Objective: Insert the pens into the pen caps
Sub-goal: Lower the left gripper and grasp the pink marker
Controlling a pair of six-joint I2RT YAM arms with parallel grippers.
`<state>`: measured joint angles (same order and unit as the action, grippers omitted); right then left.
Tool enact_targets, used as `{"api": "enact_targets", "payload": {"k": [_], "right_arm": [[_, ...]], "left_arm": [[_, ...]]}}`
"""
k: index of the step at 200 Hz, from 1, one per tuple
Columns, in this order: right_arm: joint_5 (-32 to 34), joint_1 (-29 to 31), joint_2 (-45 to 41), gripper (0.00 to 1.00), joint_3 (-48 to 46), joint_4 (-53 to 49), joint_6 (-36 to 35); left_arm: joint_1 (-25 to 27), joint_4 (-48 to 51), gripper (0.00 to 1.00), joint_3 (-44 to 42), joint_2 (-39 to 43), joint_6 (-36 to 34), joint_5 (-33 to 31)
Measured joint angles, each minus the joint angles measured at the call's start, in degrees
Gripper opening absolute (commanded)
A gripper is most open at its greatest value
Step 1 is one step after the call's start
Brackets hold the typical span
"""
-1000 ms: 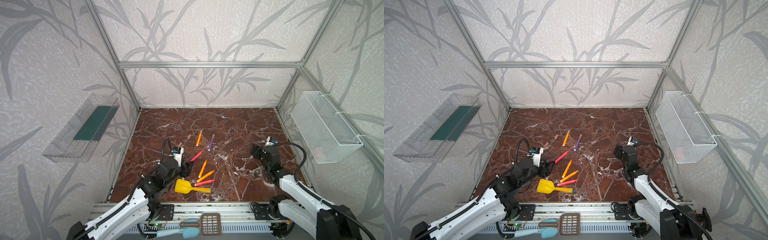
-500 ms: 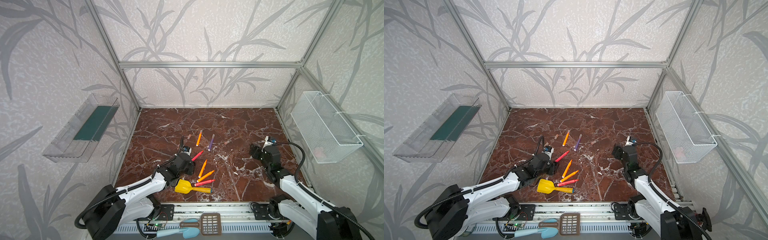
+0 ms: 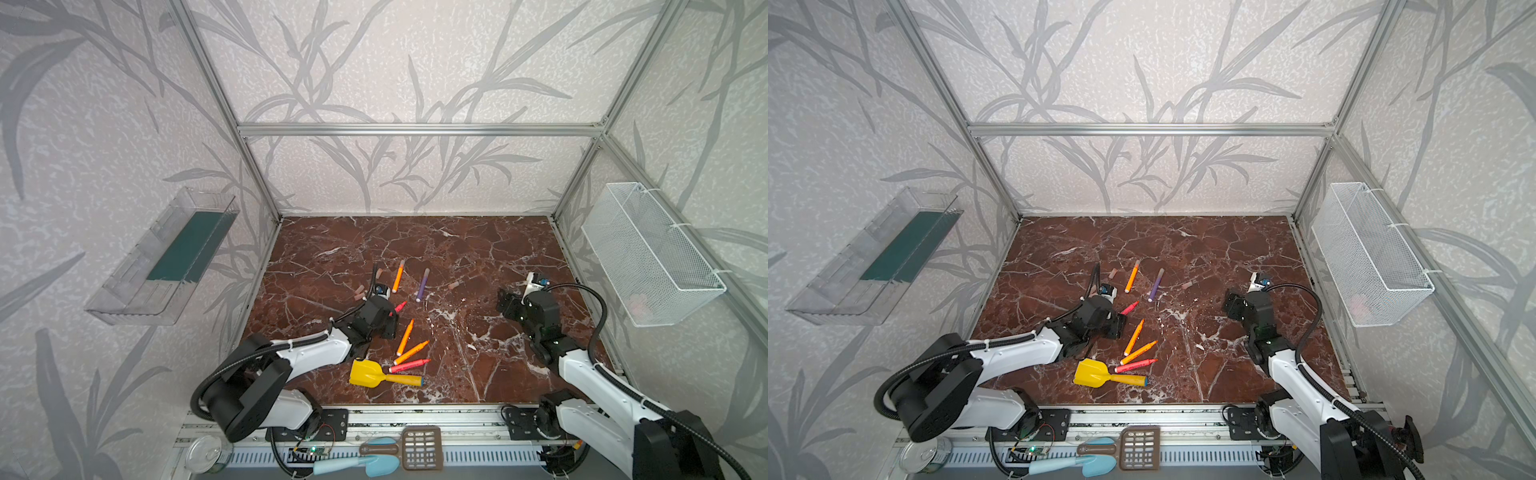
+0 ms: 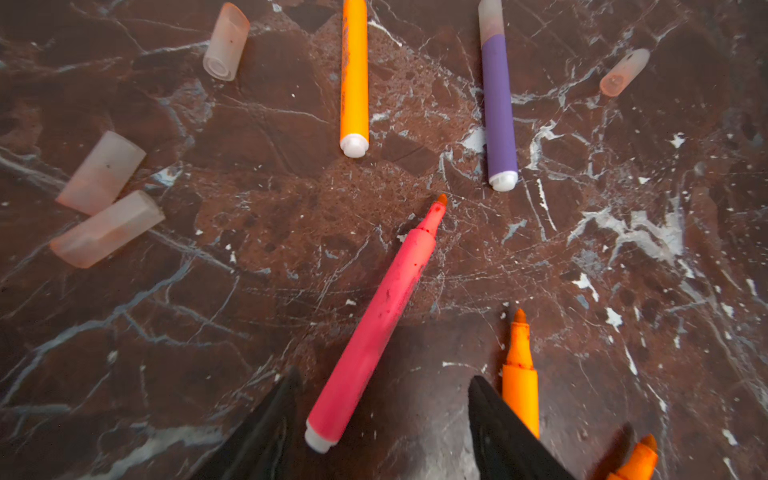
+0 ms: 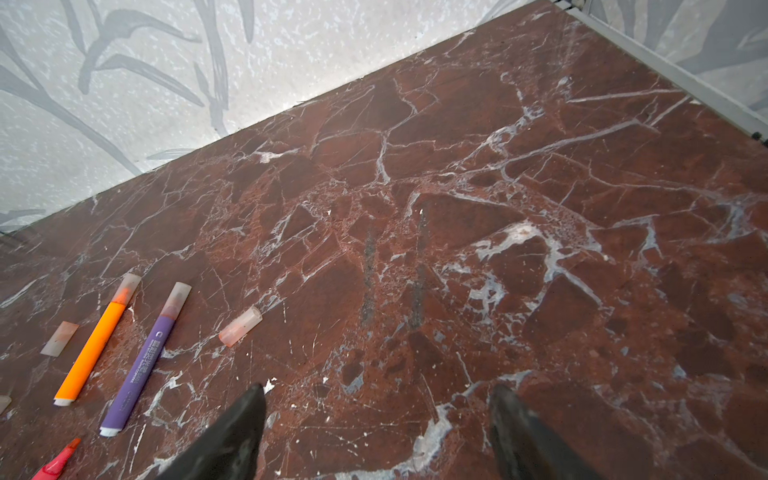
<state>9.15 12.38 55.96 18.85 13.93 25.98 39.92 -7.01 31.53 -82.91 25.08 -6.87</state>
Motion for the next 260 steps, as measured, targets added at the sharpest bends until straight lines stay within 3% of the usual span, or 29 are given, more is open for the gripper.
{"api": "enact_targets", "payload": {"k": [38,84,184,260], "right_arm": [[-0.7,0.0,0.0,0.82,0.0,0.0,-0.2],[-0.9,0.1,0.2,0.82,0.0,0.1,-0.5],[-0.8,0.2,-0.8,0.82,0.0,0.4,-0.5],[-0.7,0.3,-0.8,0.82,0.0,0.4,-0.5]], "left_arm": [[-0.2,-1.6,0.60,5.3,-9.1,-0.1,0.8],[-0.3,-5.2,0.40,6.6,-12.0,-0.4,1.4],[0.3,-5.6,0.48,4.7,-10.3,-2.4,2.7],[3.0,1.9,0.38,6.0,-9.3,-4.5,-2.4]]}}
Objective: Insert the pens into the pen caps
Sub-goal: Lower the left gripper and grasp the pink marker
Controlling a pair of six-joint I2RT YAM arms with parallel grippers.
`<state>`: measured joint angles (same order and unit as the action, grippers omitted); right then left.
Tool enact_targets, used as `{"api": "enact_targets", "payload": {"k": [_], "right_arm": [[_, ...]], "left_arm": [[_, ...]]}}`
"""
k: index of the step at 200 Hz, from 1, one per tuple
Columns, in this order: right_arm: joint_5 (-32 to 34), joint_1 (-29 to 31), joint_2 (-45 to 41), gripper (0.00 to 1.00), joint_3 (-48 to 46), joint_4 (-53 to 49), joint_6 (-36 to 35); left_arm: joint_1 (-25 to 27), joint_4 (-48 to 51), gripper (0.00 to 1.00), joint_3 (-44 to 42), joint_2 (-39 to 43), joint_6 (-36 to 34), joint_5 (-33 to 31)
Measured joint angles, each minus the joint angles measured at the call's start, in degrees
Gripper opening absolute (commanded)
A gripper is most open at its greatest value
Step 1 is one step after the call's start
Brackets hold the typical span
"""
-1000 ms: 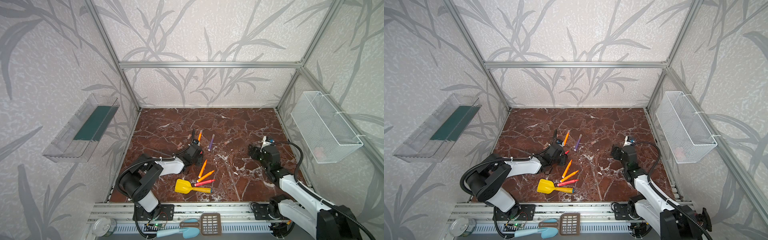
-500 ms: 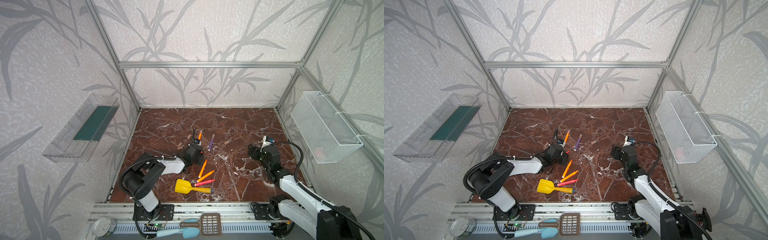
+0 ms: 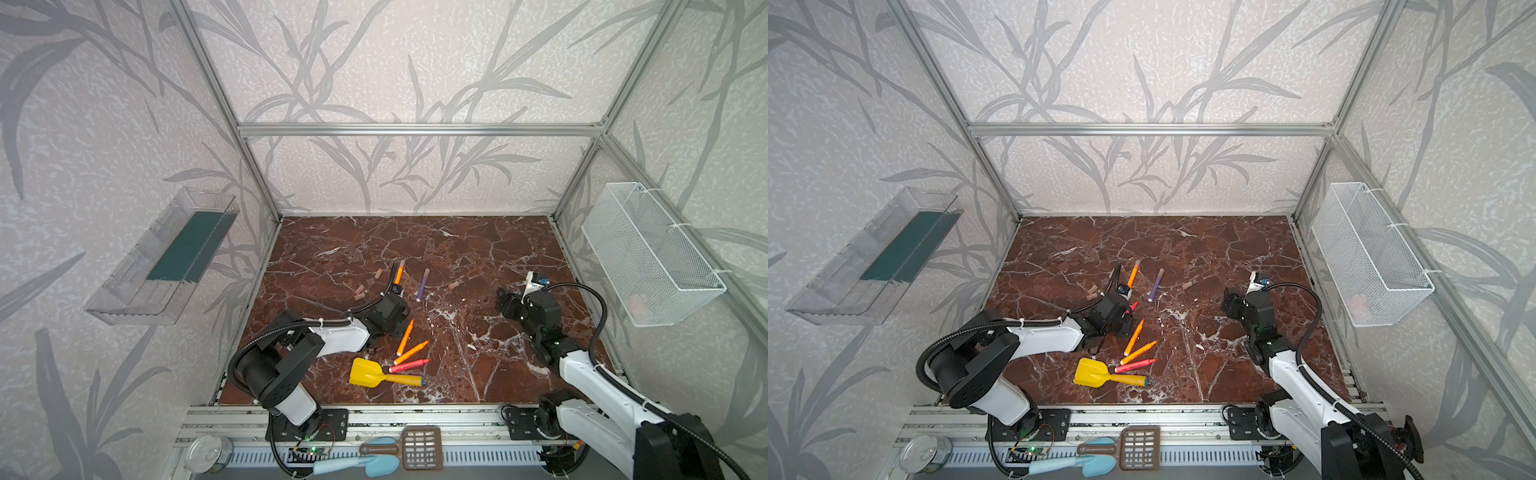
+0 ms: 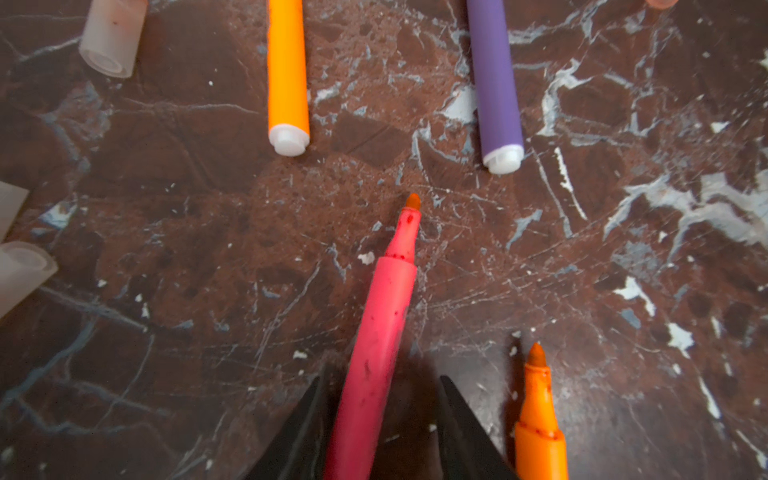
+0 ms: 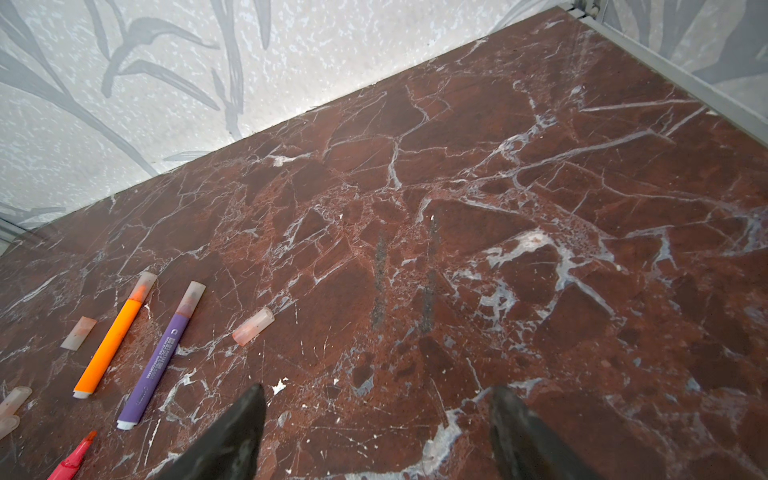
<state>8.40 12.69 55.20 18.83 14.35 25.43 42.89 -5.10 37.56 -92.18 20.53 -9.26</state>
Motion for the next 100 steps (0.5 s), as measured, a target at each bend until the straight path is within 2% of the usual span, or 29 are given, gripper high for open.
{"api": "enact_targets", "payload": {"k": [71,100], "right_arm": [[0.1,0.0,-0.2,0.82,0.0,0.0,0.0],[0.1,0.0,-0.2,0.82,0.0,0.0,0.0]], "left_arm": [[1.9,3.1,0.11,2.4,-1.6,0.1,-3.7],[2.3,3.1,0.05,2.4,-1.6,0.1,-3.8]]}}
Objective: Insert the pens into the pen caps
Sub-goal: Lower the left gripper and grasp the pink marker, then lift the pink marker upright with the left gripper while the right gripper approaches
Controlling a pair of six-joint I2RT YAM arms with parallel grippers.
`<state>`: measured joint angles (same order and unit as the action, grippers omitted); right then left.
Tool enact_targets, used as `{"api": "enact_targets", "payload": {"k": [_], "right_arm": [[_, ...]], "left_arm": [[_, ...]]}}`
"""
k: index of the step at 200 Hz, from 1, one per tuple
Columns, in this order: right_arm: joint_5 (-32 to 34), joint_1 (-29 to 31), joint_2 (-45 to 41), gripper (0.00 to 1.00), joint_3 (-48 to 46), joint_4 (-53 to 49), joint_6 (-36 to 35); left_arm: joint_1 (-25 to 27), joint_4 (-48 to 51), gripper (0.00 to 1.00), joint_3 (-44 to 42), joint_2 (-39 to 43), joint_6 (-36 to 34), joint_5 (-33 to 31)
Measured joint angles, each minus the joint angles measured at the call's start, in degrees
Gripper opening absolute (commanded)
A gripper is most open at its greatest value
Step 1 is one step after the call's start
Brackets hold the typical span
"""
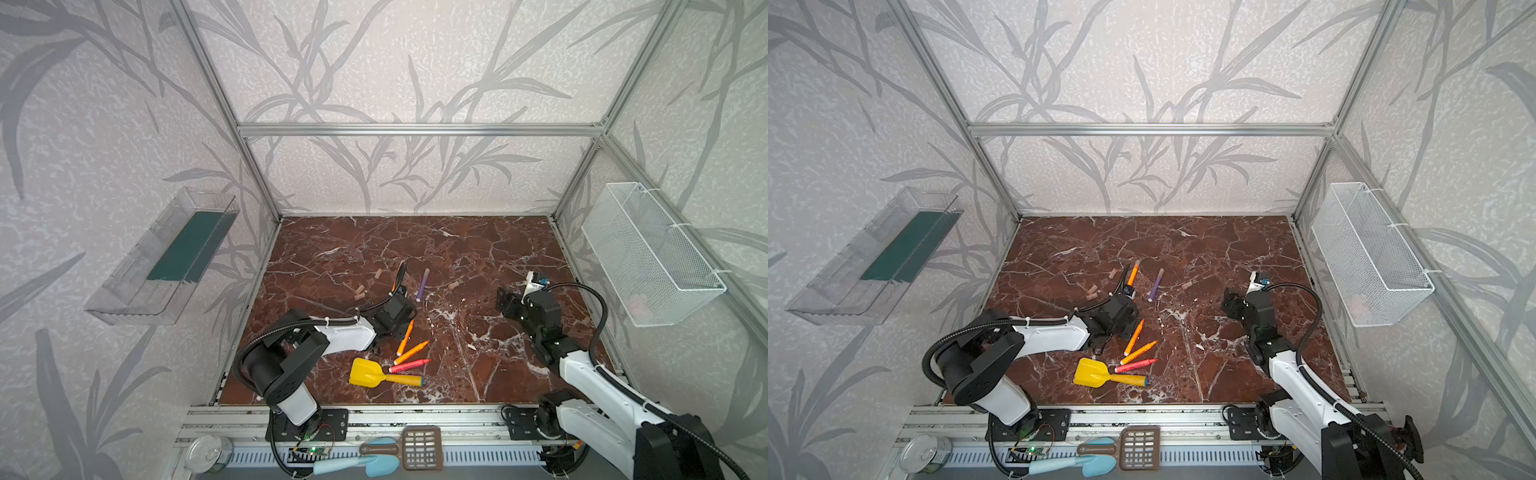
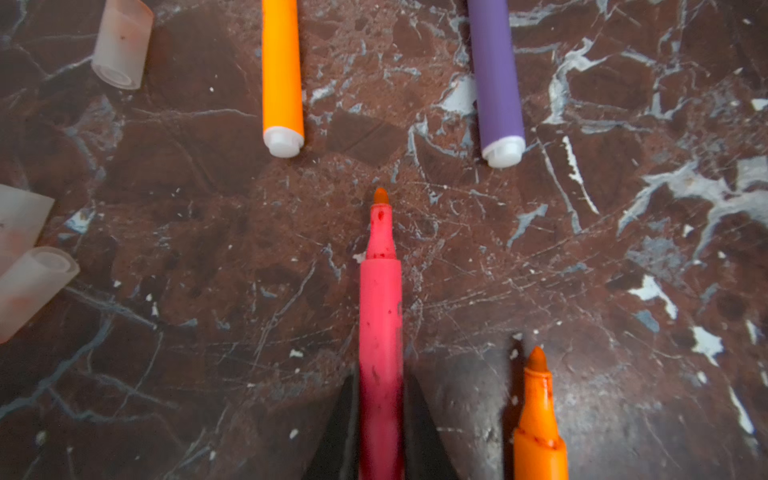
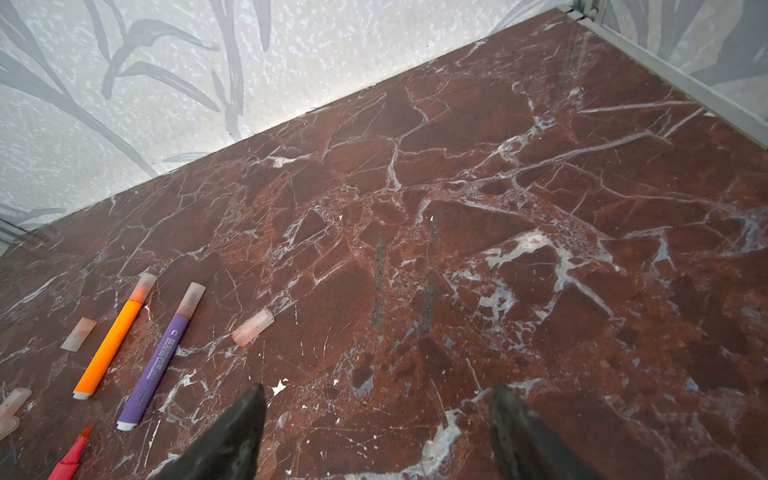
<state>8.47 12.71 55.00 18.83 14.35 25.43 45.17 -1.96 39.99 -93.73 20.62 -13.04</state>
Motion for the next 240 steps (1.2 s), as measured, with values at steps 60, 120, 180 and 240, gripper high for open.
{"api": "enact_targets", "payload": {"k": [60,120,180,240], "right_arm": [[-3.5,-0.1,-0.6,0.81,0.3,-1.6,2.8],[-9.7,26.9,-6.6,0.87,6.0,-6.9,6.9],[-8.8,36.7,-4.9,0.87,6.6,-0.9,9.3],[-9.0,38.1,0.1,0.86,5.5,4.7,12.5]], "left_arm": [[1.1,0.3,0.00,-4.2,5.0,1.9,2.4],[6.8,-1.7,0.00,-8.7,18.3,5.0,6.8],[7.9,-10.4,0.00,-12.7,23.2,5.4,14.8],[10.4,-16.2,0.00,-13.2,23.3,4.7,20.7]]}}
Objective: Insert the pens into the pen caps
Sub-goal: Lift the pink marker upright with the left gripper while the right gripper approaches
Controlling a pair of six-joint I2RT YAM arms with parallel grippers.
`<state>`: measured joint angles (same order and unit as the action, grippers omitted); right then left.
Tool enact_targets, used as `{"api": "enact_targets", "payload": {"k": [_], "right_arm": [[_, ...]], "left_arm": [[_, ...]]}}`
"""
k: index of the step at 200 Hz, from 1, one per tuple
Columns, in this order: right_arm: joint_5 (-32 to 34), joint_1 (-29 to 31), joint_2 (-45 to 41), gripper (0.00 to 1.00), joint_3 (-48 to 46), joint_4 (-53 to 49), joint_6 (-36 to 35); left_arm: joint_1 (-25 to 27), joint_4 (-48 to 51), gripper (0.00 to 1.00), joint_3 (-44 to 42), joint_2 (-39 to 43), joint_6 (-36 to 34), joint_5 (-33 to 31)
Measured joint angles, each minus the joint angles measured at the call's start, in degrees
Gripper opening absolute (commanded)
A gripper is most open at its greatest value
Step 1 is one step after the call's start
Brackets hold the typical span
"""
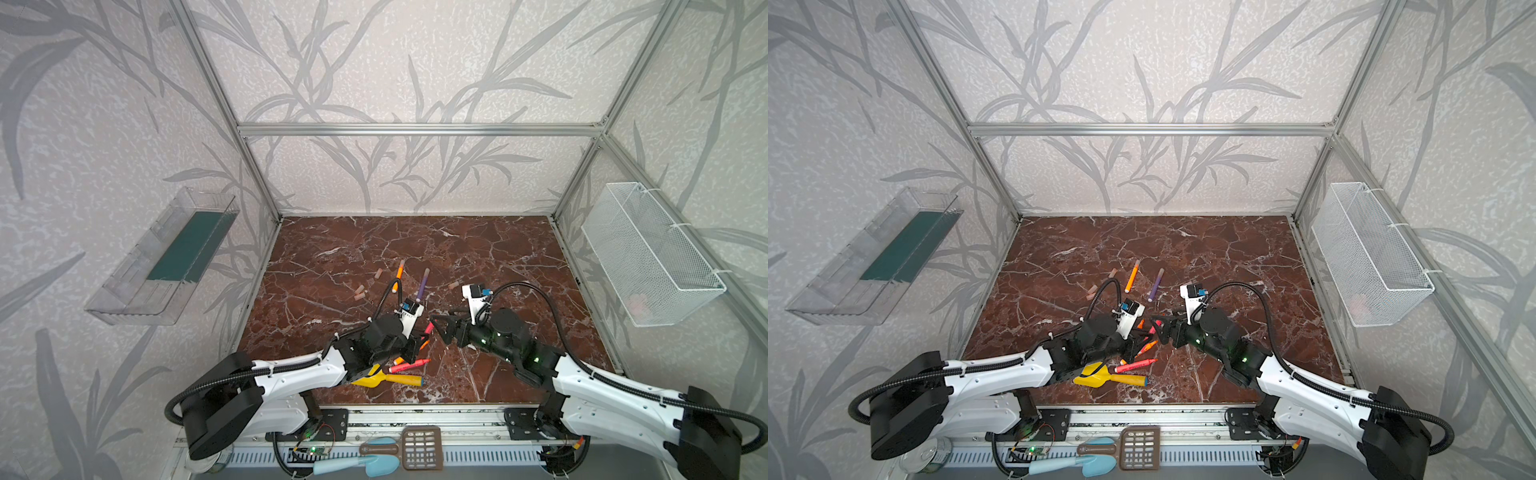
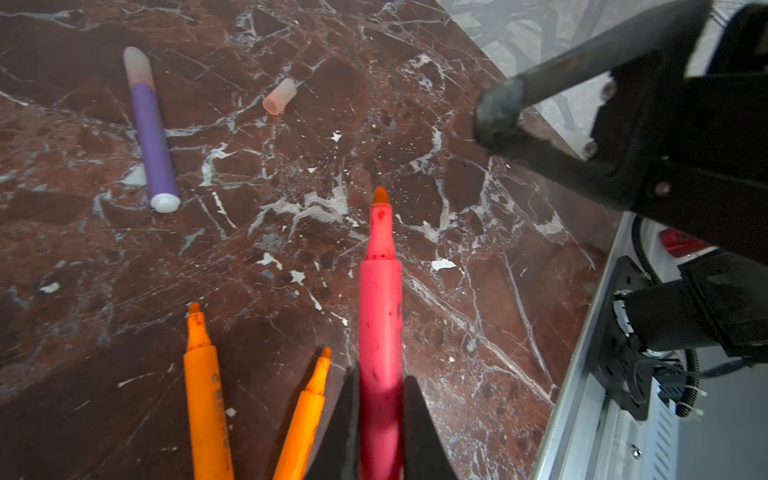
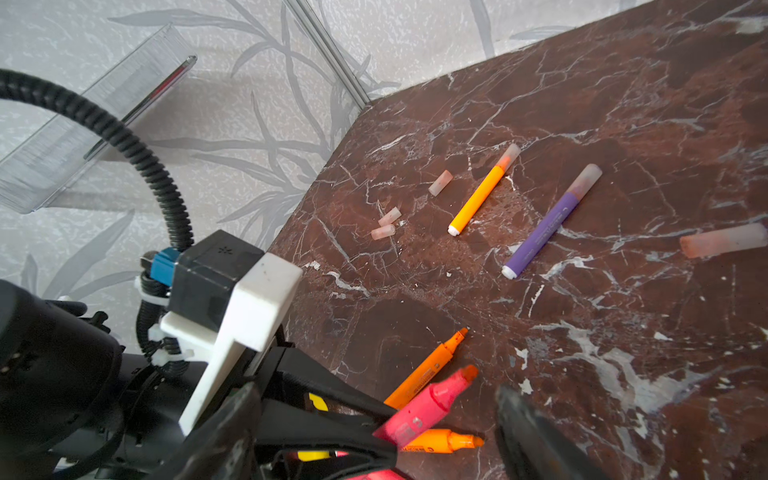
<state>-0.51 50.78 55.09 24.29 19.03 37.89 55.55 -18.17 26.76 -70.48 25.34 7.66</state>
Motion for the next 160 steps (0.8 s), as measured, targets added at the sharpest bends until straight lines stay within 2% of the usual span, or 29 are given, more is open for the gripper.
{"api": "enact_targets", "payload": {"k": [56,93,160], "right_arm": [[0.2,1.3,2.7,0.81,0.0,1.9,1.1],[1.6,1.4,2.9,0.72,0.0,1.9,2.3],[6.0,1.8,0.2,0.72,-0.7,0.5,3.0]], "left_arm": [[2.8,-1.9,0.00,0.0,-1.0,-1.3,1.0],[4.2,-2.6,0.00,0.1,-1.6,-1.7,0.6],[4.9,-2.8,0.00,-0.3,0.7,-1.8,-5.5]]}}
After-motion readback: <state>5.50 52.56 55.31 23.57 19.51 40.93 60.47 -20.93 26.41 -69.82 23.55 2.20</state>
